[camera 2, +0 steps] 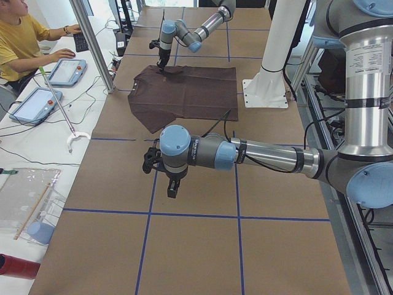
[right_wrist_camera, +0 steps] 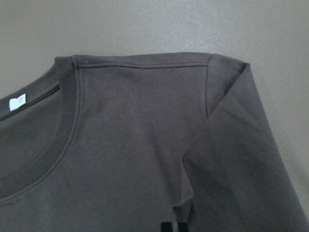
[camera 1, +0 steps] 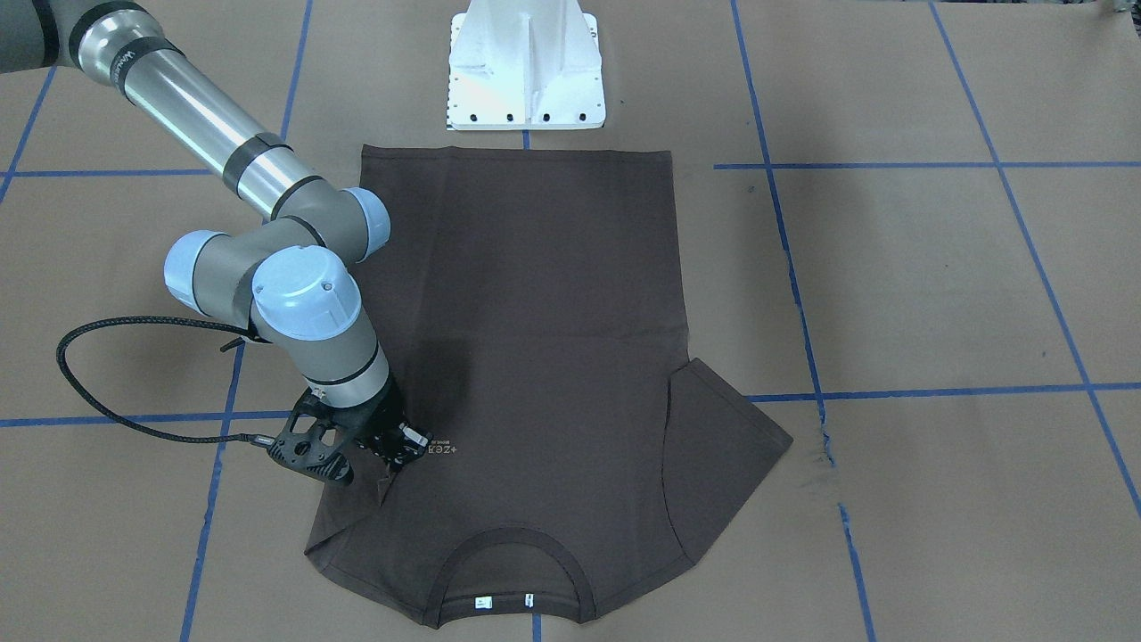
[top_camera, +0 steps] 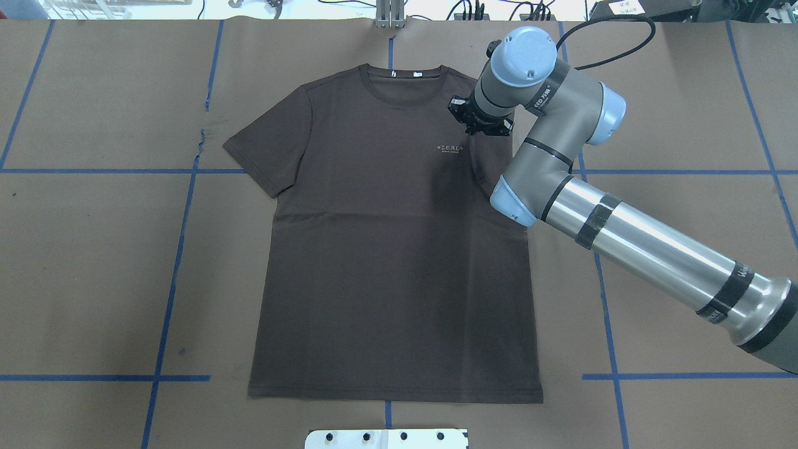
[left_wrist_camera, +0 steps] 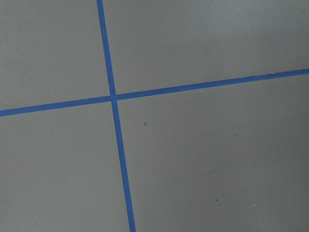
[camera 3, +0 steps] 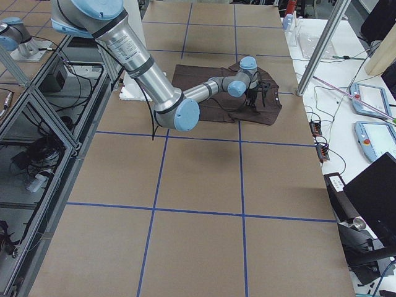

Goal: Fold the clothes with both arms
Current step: 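Grasp the sleeve nearest the right gripper and fold it inward onto the shirt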

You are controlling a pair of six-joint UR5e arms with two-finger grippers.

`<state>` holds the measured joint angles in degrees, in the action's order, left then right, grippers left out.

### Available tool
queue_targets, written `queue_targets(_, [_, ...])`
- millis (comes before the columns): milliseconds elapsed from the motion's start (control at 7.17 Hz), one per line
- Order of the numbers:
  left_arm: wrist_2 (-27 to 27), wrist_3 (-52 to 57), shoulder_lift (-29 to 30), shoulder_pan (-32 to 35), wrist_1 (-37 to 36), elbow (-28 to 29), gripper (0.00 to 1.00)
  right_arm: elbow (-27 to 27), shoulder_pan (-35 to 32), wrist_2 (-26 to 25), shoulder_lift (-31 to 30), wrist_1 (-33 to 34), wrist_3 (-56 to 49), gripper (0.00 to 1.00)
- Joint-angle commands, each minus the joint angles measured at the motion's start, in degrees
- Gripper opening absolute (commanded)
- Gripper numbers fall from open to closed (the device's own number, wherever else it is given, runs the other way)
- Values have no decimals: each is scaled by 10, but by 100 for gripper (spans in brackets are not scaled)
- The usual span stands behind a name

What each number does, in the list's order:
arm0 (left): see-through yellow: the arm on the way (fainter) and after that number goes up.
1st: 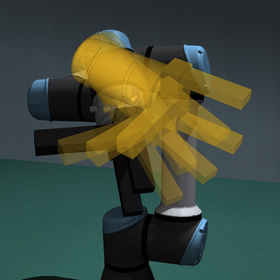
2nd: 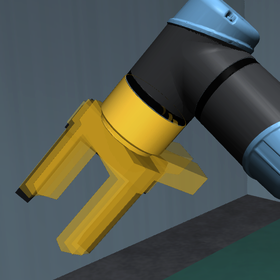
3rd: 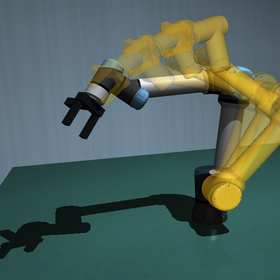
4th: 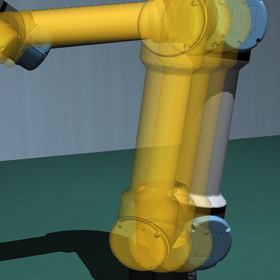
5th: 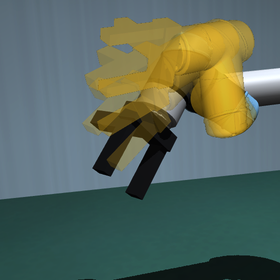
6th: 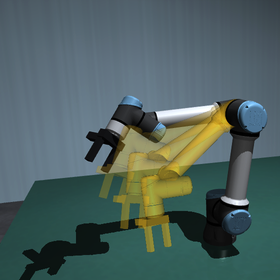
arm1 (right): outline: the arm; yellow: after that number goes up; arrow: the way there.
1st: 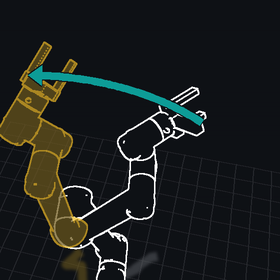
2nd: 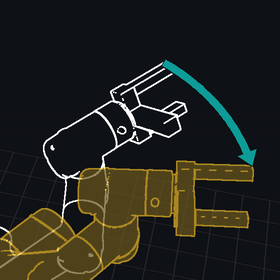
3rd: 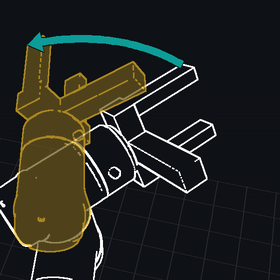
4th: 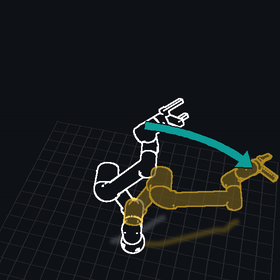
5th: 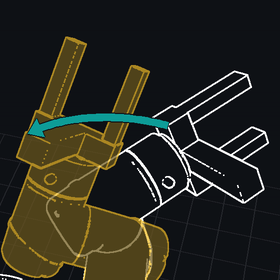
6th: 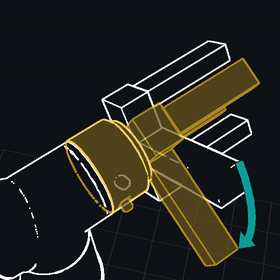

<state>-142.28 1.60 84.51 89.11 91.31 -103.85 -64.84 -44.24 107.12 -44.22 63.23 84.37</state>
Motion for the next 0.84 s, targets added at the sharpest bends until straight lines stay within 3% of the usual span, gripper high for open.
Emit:
queue_targets(0, [-61, -2, 7, -8, 45, 4, 100, -17, -1, -2, 6, -2, -7, 100])
queue_targets(279, [-65, -162, 37, -77, 161, 29, 100, -78, -11, 18, -29, -2, -6, 100])
queue_targets(418, [-58, -277, 84, -120, 209, 63, 100, -145, -15, 43, -79, 1, -3, 100])
queue_targets(558, [-12, -384, 157, -151, 215, 92, 100, -219, -22, 58, -142, 2, -2, 100])
queue_targets(697, [65, -480, 203, -222, 215, 96, 99, -261, -26, 68, -193, -3, -2, 100])
